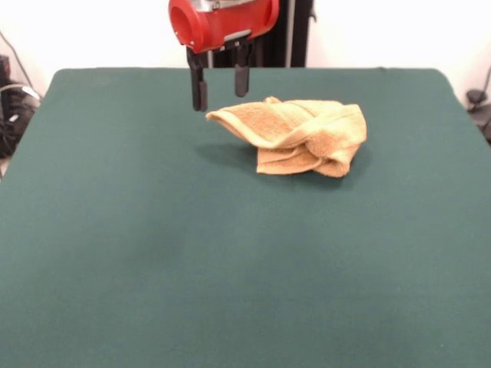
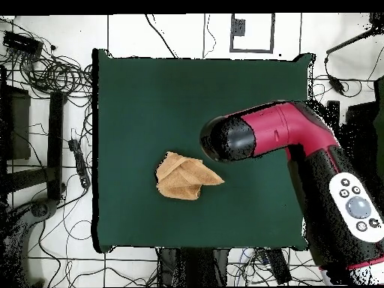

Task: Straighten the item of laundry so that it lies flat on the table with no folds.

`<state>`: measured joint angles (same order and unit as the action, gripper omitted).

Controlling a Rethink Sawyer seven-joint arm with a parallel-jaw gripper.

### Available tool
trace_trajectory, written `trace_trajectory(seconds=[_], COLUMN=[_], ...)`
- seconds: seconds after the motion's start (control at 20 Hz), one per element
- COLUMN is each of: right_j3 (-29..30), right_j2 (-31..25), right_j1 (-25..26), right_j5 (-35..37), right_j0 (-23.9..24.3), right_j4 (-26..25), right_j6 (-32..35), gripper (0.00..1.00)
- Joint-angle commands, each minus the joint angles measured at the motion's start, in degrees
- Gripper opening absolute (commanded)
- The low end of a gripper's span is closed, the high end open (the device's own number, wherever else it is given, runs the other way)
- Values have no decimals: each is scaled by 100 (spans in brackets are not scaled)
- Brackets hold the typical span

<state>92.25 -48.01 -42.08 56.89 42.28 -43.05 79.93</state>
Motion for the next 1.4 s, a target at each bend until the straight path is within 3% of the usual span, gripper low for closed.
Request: trace_trajectory(seconds=[0.05,1.4], right_j3=[403,279], right_j2=[345,559], right_j1=[287,465], right_j5=[-294,-517], right_j0=[-284,-481], right_j4=[-60,-161], right_j6=[40,100], gripper=[100,100])
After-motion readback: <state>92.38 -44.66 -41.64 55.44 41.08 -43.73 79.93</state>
